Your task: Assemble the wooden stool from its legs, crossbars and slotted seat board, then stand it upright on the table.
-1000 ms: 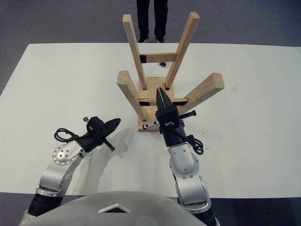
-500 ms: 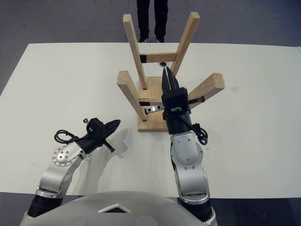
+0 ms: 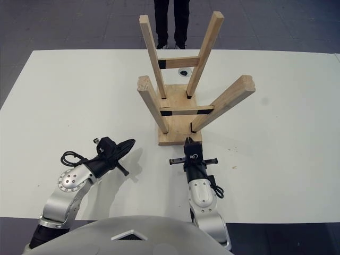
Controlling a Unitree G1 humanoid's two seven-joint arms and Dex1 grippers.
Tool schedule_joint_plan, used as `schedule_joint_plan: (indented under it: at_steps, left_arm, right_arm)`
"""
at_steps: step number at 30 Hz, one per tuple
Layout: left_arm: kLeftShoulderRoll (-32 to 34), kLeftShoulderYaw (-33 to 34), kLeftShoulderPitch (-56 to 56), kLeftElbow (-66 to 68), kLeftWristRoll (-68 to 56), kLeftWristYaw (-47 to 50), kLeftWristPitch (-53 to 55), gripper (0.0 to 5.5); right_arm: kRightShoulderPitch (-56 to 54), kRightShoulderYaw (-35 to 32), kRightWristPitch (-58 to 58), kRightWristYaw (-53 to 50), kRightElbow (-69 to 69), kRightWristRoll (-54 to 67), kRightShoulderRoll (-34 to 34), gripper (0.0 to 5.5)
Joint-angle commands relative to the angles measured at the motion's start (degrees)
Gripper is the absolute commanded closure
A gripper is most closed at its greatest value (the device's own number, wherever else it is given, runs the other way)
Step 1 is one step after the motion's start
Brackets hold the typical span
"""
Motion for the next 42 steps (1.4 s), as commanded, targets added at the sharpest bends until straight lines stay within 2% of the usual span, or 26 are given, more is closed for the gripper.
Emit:
schedule_joint_plan:
  at_steps: [1, 7, 11, 22, 27, 37, 42]
  left_arm:
    - [0.44, 0.17, -0.45, 0.46, -0.24, -0.09, 0.26, 5.40]
    - [0.26, -0.05, -1.16, 0.98, -0.34, -0.39, 0.26, 5.40]
    - [0.23, -0.15, -1.34, 1.24, -0.47, -0.49, 0.39, 5.40]
    - [-0.11, -0.57, -1.06, 1.79, -0.38, -0.17, 0.01, 5.40]
    - [-0.33, -0.55, -0.72, 1.84, -0.41, 0.07, -0.17, 5.40]
    - [-0.16, -0.50, -0.66, 1.49, -0.53, 0.13, 0.10, 5.40]
    - [-0.01, -0.43, -0.62, 1.29, -0.54, 0.09, 0.25, 5.40]
  right_arm:
    - [-0.07, 3.27, -7.33, -1.44, -2.61, -1.52, 0.40, 5.37]
    - [4.07, 5.50, -18.12, -0.84, -8.71, -4.36, -4.05, 5.37]
    - [3.19, 6.76, -18.71, 0.47, -13.40, -5.96, -4.30, 5.37]
    - [-23.15, -2.83, -2.33, 4.12, -5.84, -6.67, 1.07, 5.37]
    - [-30.23, -3.70, 1.22, 4.65, -4.41, -6.89, 2.66, 5.37]
    - [-28.88, -3.71, 3.61, 4.23, -3.23, -6.87, 3.13, 5.37]
    - [-21.39, -0.20, 2.82, 3.76, -6.02, -6.36, 3.18, 5.37]
